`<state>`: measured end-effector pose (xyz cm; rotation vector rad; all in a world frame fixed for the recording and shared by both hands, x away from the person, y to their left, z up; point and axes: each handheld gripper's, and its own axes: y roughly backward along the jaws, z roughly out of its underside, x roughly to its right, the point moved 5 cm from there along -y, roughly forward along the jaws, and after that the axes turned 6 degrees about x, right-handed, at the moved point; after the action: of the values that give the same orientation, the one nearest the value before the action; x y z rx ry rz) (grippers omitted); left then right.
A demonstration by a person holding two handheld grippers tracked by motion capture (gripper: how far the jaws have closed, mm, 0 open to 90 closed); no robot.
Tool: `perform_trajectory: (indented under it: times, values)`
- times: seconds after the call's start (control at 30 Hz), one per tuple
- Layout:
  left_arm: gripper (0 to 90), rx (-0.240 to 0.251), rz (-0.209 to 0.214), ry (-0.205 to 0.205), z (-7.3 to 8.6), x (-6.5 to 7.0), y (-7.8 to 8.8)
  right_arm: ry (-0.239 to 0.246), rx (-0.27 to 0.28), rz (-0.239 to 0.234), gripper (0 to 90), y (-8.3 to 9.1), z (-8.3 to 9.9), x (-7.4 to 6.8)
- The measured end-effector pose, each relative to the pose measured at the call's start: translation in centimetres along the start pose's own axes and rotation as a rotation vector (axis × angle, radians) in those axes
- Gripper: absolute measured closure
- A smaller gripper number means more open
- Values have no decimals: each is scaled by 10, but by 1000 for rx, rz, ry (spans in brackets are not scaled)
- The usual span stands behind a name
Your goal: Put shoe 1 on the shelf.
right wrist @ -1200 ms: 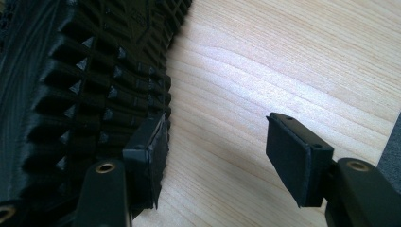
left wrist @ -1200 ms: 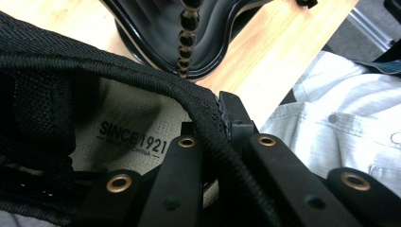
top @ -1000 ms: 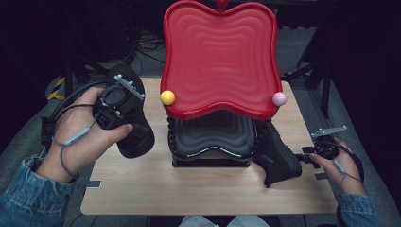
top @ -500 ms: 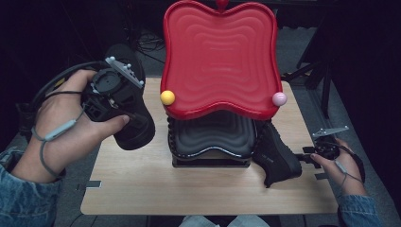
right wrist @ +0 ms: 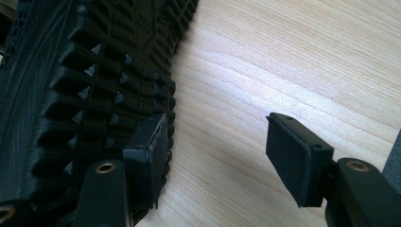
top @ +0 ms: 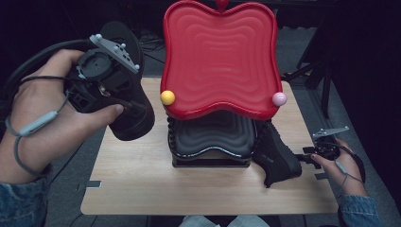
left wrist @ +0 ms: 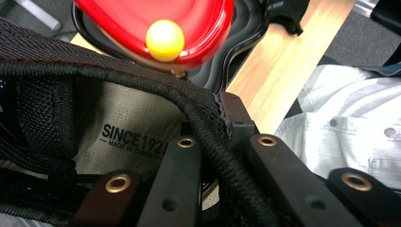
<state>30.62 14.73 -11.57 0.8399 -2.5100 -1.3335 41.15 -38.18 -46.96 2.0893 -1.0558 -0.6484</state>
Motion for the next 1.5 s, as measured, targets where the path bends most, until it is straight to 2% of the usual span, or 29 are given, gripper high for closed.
perform_trajectory:
  times: [0.13, 0.33, 0.6, 0.7, 0.97, 1.03, 1.13, 1.3, 1.33, 1.43, 1.5]
  values:
    - [870, -1, -21, -26, -8, 3, 5, 5, -2, 0, 402, 0, 0, -1]
    - [869, 15, -25, -46, -21, 7, 13, 16, -13, 1, 401, -3, 1, -3]
    - [863, 16, -11, -91, -53, 14, 8, 12, -20, 8, 401, -2, 6, -5]
    - [864, 11, -10, -110, -66, 19, 3, 10, -21, 7, 401, -1, 7, -5]
    - [866, 26, 56, -185, -105, 32, -18, 1, -10, 5, 400, 4, 9, -4]
    - [866, 31, 61, -185, -109, 33, -20, 2, -9, 5, 400, 4, 9, -4]
    - [866, 30, 72, -215, -121, 35, -28, -4, -14, 4, 400, 4, 12, -4]
    - [866, 32, 71, -215, -133, 37, -38, -10, -16, 2, 400, 5, 15, -4]
    - [866, 31, 68, -225, -135, 35, -40, -15, -19, 3, 399, 6, 16, -3]
    - [866, 35, 68, -213, -140, 34, -47, -18, -18, 7, 398, 7, 17, -2]
    - [866, 29, 56, -228, -143, 30, -52, -27, -21, 5, 398, 8, 19, -2]
